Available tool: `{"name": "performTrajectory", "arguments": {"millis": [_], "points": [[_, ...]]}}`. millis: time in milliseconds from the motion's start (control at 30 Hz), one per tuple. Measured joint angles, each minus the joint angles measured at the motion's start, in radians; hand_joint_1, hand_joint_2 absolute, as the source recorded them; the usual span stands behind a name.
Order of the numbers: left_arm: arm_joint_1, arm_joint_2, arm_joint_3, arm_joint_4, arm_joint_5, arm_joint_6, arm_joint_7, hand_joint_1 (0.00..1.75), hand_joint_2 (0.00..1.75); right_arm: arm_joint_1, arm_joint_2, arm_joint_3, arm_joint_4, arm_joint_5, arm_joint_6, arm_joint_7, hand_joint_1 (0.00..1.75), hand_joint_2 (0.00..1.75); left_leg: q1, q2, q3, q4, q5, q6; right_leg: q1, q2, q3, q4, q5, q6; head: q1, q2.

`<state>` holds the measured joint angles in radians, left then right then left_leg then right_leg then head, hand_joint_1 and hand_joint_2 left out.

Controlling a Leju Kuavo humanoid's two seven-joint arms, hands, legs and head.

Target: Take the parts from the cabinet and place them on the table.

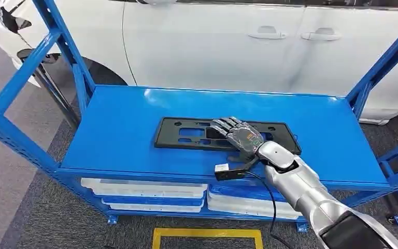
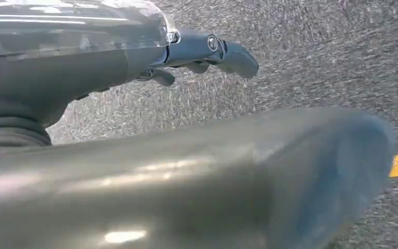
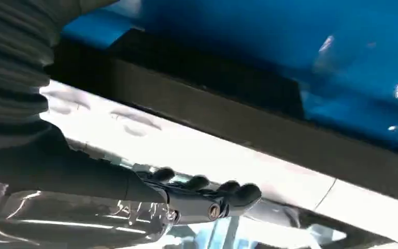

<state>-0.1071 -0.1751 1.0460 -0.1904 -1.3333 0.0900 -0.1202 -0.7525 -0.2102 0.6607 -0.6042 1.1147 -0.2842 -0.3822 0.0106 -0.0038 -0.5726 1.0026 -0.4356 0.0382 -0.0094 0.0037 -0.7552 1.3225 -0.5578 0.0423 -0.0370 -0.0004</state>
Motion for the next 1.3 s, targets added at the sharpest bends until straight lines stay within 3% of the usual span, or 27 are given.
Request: {"name": "performTrajectory", "arguments": {"millis": [33, 67, 133, 167, 200, 233, 300, 367, 433, 467, 500, 533, 567, 633, 667, 700, 800, 867, 933, 967, 1000, 1033, 1067, 1133, 1167, 1200, 1300], "points": [[0.000, 0.000, 0.000, 0.000, 0.002, 0.000, 0.000, 0.00, 0.00, -0.009, 0.006, 0.005, 0.012, 0.015, -0.010, 0.021, 0.00, 1.75, 0.000, 0.000, 0.001, 0.000, -0.001, -0.001, -0.001, 0.000, 0.013, -0.030, 0.026, -0.001, 0.000, 0.000], [-0.001, -0.001, 0.000, 0.000, 0.002, 0.000, -0.002, 0.00, 0.00, -0.018, 0.013, 0.011, 0.025, 0.028, -0.018, 0.042, 0.00, 1.75, 0.000, 0.000, 0.003, 0.000, -0.002, -0.002, -0.001, 0.000, 0.047, -0.097, 0.066, -0.005, 0.000, 0.000], [-0.002, -0.001, 0.000, 0.000, 0.002, 0.000, -0.002, 0.00, 0.00, -0.040, 0.027, 0.021, 0.050, 0.059, -0.021, 0.095, 0.00, 1.75, 0.000, -0.001, 0.007, 0.000, -0.003, -0.005, 0.003, -0.001, 0.147, -0.289, 0.142, -0.021, 0.000, 0.000], [-0.002, -0.003, 0.000, 0.000, 0.001, 0.000, -0.002, 0.00, 0.00, -0.052, 0.034, 0.025, 0.061, 0.069, -0.013, 0.120, 0.17, 1.75, -0.005, -0.002, 0.005, 0.002, -0.006, -0.010, 0.010, 0.000, 0.161, -0.326, 0.133, -0.026, 0.000, 0.000], [-0.003, -0.003, 0.000, 0.000, 0.000, 0.001, -0.002, 0.00, 0.00, -0.062, 0.045, 0.029, 0.073, 0.086, -0.002, 0.146, 1.43, 1.75, -0.005, -0.002, 0.005, 0.002, -0.007, -0.016, 0.012, -0.002, 0.160, -0.327, 0.138, -0.029, 0.000, 0.000], [-0.004, -0.003, 0.000, 0.000, -0.002, 0.001, -0.002, 0.00, 0.00, -0.071, 0.052, 0.037, 0.087, 0.105, 0.006, 0.174, 1.68, 1.75, -0.003, -0.002, 0.006, 0.001, -0.008, -0.022, 0.014, -0.002, 0.159, -0.325, 0.136, -0.031, 0.000, 0.000], [-0.005, -0.005, 0.000, 0.000, -0.003, 0.001, -0.003, 0.00, 0.00, -0.086, 0.066, 0.052, 0.109, 0.138, 0.020, 0.203, 1.75, 1.75, -0.002, -0.001, 0.010, -0.004, -0.008, -0.034, 0.013, 0.000, 0.162, -0.334, 0.140, -0.043, 0.000, 0.000], [-0.007, -0.005, 0.000, 0.000, -0.008, 0.001, -0.004, 0.00, 0.00, -0.102, 0.084, 0.071, 0.133, 0.162, 0.036, 0.221, 1.75, 1.75, 0.000, -0.001, -0.011, 0.048, -0.045, -0.044, 0.004, -0.002, 0.173, -0.347, 0.148, -0.055, 0.000, 0.000], [-0.008, -0.005, 0.000, 0.000, -0.008, 0.001, -0.007, 0.00, 0.00, -0.106, 0.091, 0.084, 0.157, 0.173, 0.040, 0.228, 1.75, 1.75, 0.002, 0.000, -0.084, 0.202, -0.123, -0.052, 0.006, -0.005, 0.173, -0.347, 0.147, -0.059, 0.000, 0.000], [-0.007, -0.005, 0.000, 0.000, -0.008, 0.001, -0.009, 0.00, 0.00, -0.106, 0.095, 0.088, 0.165, 0.174, 0.041, 0.229, 1.75, 1.75, 0.003, 0.000, -0.120, 0.275, -0.149, -0.056, 0.006, -0.005, 0.172, -0.346, 0.146, -0.059, 0.000, 0.000], [-0.005, -0.005, 0.000, 0.000, -0.008, 0.001, -0.010, 0.00, 0.00, -0.109, 0.099, 0.091, 0.171, 0.174, 0.043, 0.228, 1.75, 1.75, 0.003, 0.000, -0.142, 0.315, -0.153, -0.059, 0.006, -0.005, 0.171, -0.345, 0.146, -0.059, 0.000, 0.000], [-0.005, -0.005, 0.000, 0.000, -0.006, 0.001, -0.012, 0.00, 0.00, -0.114, 0.102, 0.093, 0.177, 0.174, 0.048, 0.226, 1.75, 1.75, 0.004, 0.000, -0.140, 0.305, -0.131, -0.060, 0.005, -0.004, 0.172, -0.343, 0.144, -0.058, 0.000, 0.000], [-0.006, -0.004, 0.000, 0.000, -0.003, 0.001, -0.013, 0.00, 0.00, -0.121, 0.104, 0.093, 0.182, 0.174, 0.054, 0.219, 1.75, 1.75, 0.005, 0.000, -0.113, 0.243, -0.087, -0.060, 0.005, -0.003, 0.174, -0.341, 0.142, -0.056, 0.000, 0.000], [-0.006, -0.004, 0.000, 0.000, 0.002, 0.001, -0.014, 0.00, 0.00, -0.134, 0.106, 0.094, 0.190, 0.174, 0.061, 0.204, 1.75, 1.75, 0.008, 0.000, -0.029, 0.063, 0.004, -0.058, 0.003, 0.000, 0.176, -0.330, 0.134, -0.049, 0.000, 0.000], [-0.007, -0.004, 0.000, 0.000, 0.003, 0.001, -0.014, 0.00, 0.00, -0.144, 0.106, 0.095, 0.193, 0.174, 0.065, 0.198, 1.75, 1.75, 0.007, 0.000, -0.010, 0.020, -0.005, -0.055, 0.007, 0.002, 0.172, -0.323, 0.129, -0.042, 0.000, 0.000], [-0.008, -0.004, 0.000, 0.000, 0.004, 0.000, -0.015, 0.00, 0.00, -0.150, 0.107, 0.097, 0.198, 0.172, 0.069, 0.194, 1.75, 1.75, 0.003, -0.005, -0.010, 0.014, -0.003, -0.041, 0.010, 0.006, 0.166, -0.317, 0.127, -0.037, 0.000, 0.000], [-0.005, -0.003, 0.001, 0.000, 0.006, 0.000, -0.015, 0.00, 0.00, -0.160, 0.108, 0.101, 0.206, 0.175, 0.069, 0.186, 1.75, 1.75, -0.001, -0.005, -0.017, 0.017, 0.000, -0.021, 0.007, 0.005, 0.163, -0.321, 0.133, -0.018, 0.000, 0.000], [-0.007, -0.003, 0.002, 0.000, 0.006, 0.000, -0.015, 0.00, 0.00, -0.166, 0.108, 0.103, 0.209, 0.178, 0.074, 0.181, 1.75, 1.75, 0.005, -0.003, -0.013, 0.006, 0.008, -0.009, 0.003, 0.001, 0.149, -0.287, 0.103, -0.009, 0.000, 0.000], [-0.008, -0.003, 0.002, 0.000, 0.005, 0.000, -0.015, 0.00, 0.00, -0.170, 0.109, 0.113, 0.214, 0.169, 0.089, 0.165, 1.75, 1.75, 0.004, -0.002, -0.016, 0.007, 0.008, -0.005, 0.001, 0.001, 0.078, -0.138, 0.025, -0.002, 0.000, 0.000], [-0.007, -0.003, 0.002, 0.000, 0.005, 0.000, -0.015, 0.00, 0.00, -0.170, 0.112, 0.113, 0.215, 0.153, 0.096, 0.150, 1.75, 1.75, 0.004, -0.002, -0.017, 0.008, 0.008, -0.004, 0.001, 0.001, 0.039, -0.059, -0.005, 0.000, 0.000, 0.000], [-0.008, -0.003, 0.002, 0.000, 0.005, 0.000, -0.015, 0.00, 0.00, -0.174, 0.114, 0.113, 0.216, 0.126, 0.098, 0.126, 1.75, 1.75, 0.003, -0.002, -0.018, 0.009, 0.008, -0.004, 0.000, 0.001, 0.010, -0.002, -0.015, 0.001, 0.000, 0.000], [-0.008, -0.003, 0.002, 0.000, 0.004, 0.000, -0.015, 0.00, 0.00, -0.181, 0.116, 0.113, 0.216, 0.104, 0.102, 0.104, 1.75, 1.75, 0.003, -0.002, -0.017, 0.009, 0.007, -0.003, -0.002, 0.001, 0.007, -0.002, 0.000, 0.001, 0.000, 0.000], [-0.009, -0.003, 0.002, 0.000, 0.003, 0.000, -0.015, 0.00, 0.00, -0.193, 0.118, 0.112, 0.215, 0.086, 0.107, 0.090, 1.75, 1.75, 0.003, -0.003, -0.016, 0.011, 0.005, -0.004, -0.002, 0.001, 0.026, -0.048, 0.037, -0.002, 0.000, 0.000], [-0.011, -0.003, 0.002, 0.000, 0.002, 0.000, -0.015, 0.00, 0.00, -0.220, 0.121, 0.110, 0.209, 0.058, 0.106, 0.067, 1.75, 1.75, 0.002, -0.005, -0.015, 0.015, 0.001, -0.007, -0.001, 0.001, 0.105, -0.221, 0.127, -0.013, 0.000, 0.000], [-0.011, -0.004, 0.002, 0.000, 0.002, 0.000, -0.016, 0.00, 0.00, -0.238, 0.122, 0.107, 0.199, 0.042, 0.106, 0.062, 1.75, 1.75, 0.002, -0.005, -0.017, 0.015, 0.000, -0.010, 0.002, 0.001, 0.137, -0.302, 0.143, -0.022, 0.000, 0.000], [-0.013, -0.004, 0.002, 0.000, 0.002, 0.000, -0.016, 0.00, 0.00, -0.256, 0.126, 0.106, 0.189, 0.027, 0.105, 0.057, 1.75, 1.75, -0.005, -0.004, -0.023, 0.019, -0.001, -0.015, 0.008, 0.000, 0.142, -0.314, 0.140, -0.024, 0.000, 0.000], [-0.013, -0.004, 0.002, 0.000, 0.002, -0.001, -0.019, 0.00, 0.00, -0.302, 0.132, 0.101, 0.146, 0.008, 0.105, 0.054, 1.75, 1.75, 0.000, -0.003, -0.023, 0.013, 0.001, -0.031, 0.012, 0.002, 0.135, -0.310, 0.138, -0.034, 0.000, 0.000]]}}
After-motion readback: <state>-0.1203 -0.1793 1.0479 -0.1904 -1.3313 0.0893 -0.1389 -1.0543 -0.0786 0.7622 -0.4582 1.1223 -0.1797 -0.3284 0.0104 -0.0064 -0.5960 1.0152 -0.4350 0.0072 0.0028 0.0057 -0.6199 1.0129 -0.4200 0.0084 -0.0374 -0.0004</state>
